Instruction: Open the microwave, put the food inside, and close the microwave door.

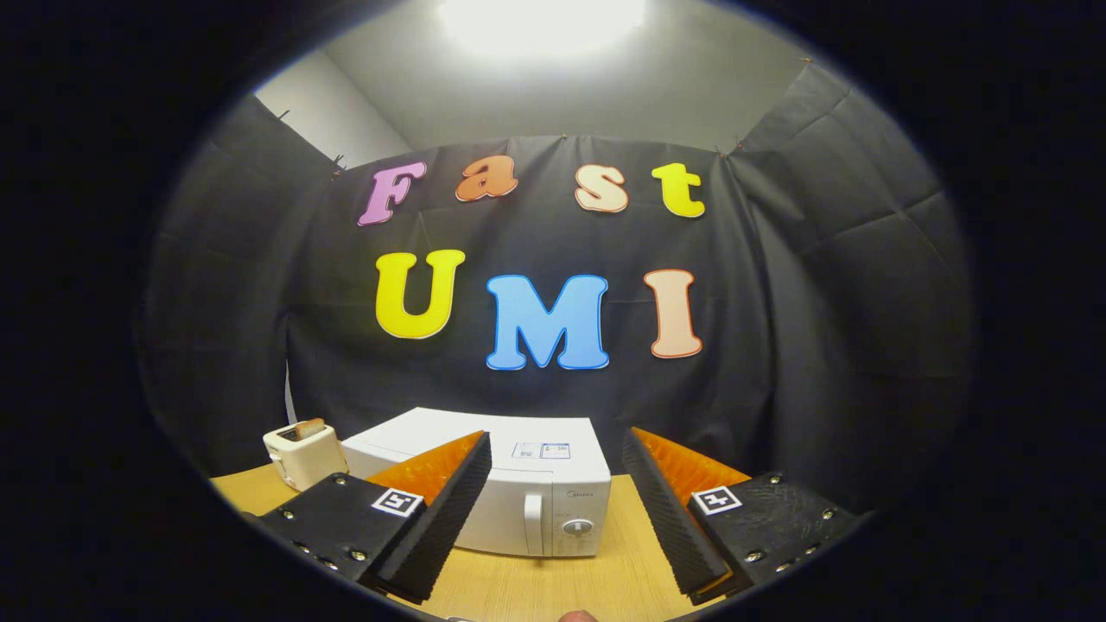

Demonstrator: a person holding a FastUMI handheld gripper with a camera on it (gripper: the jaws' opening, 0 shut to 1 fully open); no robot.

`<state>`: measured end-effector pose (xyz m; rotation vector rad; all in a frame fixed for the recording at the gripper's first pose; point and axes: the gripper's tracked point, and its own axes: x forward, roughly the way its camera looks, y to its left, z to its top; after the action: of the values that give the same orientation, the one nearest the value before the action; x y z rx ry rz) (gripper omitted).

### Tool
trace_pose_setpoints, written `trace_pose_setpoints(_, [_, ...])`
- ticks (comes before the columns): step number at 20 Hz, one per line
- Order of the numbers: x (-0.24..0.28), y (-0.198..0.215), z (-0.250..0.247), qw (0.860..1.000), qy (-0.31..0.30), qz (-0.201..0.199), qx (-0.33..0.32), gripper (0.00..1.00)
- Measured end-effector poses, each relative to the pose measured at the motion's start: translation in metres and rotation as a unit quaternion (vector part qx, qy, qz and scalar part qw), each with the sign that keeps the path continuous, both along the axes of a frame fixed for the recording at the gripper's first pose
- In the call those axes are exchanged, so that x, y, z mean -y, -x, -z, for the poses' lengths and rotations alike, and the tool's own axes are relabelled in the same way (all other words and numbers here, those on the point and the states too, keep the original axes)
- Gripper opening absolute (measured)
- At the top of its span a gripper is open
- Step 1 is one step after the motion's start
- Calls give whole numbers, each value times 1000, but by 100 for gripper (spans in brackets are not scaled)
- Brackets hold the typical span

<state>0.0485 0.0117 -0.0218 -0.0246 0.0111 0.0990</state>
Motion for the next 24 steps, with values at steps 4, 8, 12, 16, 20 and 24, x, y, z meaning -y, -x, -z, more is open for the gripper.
trace_pose_setpoints(4, [-5, -25, 17, 1000, -1, -15, -13, 98])
trace_pose_setpoints(8, [-9, -49, 39, 999, 5, -24, -30, 98])
trace_pose_setpoints(12, [-15, -72, 71, 998, 3, -33, -59, 98])
trace_pose_setpoints(16, [-21, -89, 104, 996, 8, -38, -85, 98])
trace_pose_setpoints(20, [-26, -103, 138, 993, 6, -39, -113, 98])
trace_pose_setpoints(24, [-29, -112, 171, 990, 10, -35, -139, 98])
